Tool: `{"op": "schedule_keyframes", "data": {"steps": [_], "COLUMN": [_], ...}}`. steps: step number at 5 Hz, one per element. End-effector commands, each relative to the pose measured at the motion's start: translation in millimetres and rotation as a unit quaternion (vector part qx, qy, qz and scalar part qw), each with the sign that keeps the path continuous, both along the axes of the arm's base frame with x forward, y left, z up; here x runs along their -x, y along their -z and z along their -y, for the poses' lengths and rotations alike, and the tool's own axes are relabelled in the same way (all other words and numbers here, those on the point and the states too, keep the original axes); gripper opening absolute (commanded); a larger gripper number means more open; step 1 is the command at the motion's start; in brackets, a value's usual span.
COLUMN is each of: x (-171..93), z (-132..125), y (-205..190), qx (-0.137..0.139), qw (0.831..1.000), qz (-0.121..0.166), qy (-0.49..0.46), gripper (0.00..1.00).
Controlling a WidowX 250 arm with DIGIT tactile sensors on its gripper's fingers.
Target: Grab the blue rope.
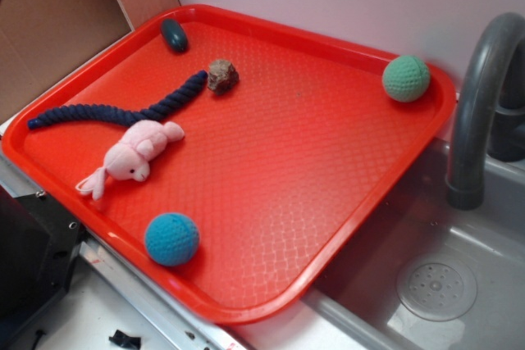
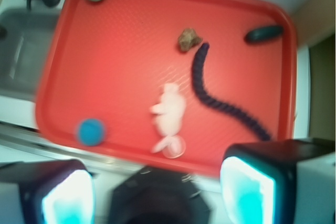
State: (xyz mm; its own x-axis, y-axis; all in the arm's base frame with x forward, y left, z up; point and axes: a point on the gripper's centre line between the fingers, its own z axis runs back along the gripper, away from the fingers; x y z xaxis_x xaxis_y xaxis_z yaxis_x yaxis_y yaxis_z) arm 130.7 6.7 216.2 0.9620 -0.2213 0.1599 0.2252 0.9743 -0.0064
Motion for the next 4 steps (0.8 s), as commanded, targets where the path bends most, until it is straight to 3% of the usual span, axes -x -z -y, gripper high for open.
{"op": "schedule_keyframes", "data": {"steps": [1, 2, 3, 4], "x": [-23.7, -32.7, -42.5, -48.8], "z": [-33.3, -44.7, -56.3, -60.2], "y": [34.8, 52.5, 70.7, 94.4], "qx": [0.009, 0.001, -0.025, -0.065], "qw": [0.978, 0.944, 0.922, 0.919], "qz": [0.075, 0.09, 0.088, 0.082], "qy": [0.197, 0.318, 0.376, 0.381], "gripper": [1.0, 1.0, 1.0, 1.0]}}
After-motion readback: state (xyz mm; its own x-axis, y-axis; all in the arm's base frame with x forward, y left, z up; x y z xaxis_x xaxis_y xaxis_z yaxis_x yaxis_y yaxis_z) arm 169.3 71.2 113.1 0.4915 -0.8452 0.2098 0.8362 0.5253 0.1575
